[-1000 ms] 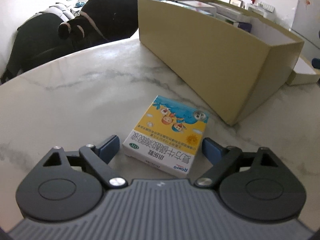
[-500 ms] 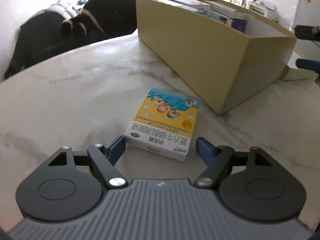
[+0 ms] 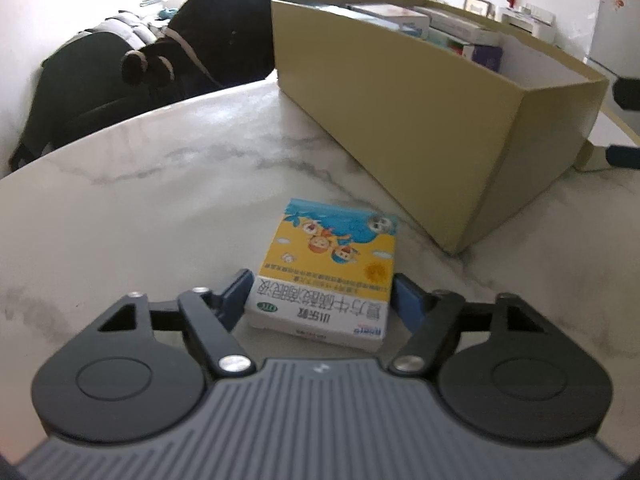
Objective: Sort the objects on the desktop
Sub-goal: 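Lift the yellow box and carry it over the cardboard box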
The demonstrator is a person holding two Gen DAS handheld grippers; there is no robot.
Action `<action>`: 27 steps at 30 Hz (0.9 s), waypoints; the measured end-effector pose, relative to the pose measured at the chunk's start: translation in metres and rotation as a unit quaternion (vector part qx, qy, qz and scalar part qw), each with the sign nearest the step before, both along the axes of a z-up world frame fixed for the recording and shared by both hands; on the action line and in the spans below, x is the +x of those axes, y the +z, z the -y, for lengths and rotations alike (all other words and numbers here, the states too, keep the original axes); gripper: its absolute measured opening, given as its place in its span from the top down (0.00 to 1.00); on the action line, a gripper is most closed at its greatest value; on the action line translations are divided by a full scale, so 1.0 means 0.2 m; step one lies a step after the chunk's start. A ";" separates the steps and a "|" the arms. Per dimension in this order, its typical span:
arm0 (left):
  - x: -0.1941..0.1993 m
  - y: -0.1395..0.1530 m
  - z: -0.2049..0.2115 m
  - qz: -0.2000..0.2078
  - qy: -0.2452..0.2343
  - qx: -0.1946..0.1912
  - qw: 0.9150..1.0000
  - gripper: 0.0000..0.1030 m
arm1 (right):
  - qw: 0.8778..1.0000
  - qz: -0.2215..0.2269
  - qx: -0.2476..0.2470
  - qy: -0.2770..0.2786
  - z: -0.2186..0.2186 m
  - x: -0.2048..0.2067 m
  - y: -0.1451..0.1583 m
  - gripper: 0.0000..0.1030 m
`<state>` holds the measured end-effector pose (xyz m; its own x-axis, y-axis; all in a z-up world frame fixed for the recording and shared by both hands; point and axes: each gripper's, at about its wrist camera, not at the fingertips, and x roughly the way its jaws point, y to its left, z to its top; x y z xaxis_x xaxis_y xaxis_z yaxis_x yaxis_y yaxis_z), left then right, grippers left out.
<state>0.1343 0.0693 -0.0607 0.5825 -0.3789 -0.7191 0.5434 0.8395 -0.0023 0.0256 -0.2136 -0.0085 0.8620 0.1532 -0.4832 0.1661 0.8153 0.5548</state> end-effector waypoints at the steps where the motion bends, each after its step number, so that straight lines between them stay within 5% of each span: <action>1: -0.01 0.00 0.00 0.002 0.006 -0.001 1.000 0.30 | 1.000 0.000 0.002 -0.001 0.00 -0.01 -0.01 0.01; 15: -0.15 0.11 -0.09 0.017 0.088 -0.099 0.991 0.32 | 0.998 0.015 0.046 0.032 -0.04 -0.03 0.01 0.01; 27: -0.16 0.03 -0.06 -0.045 0.096 -0.066 0.992 0.32 | 0.996 0.001 0.049 0.073 -0.17 -0.03 -0.01 0.03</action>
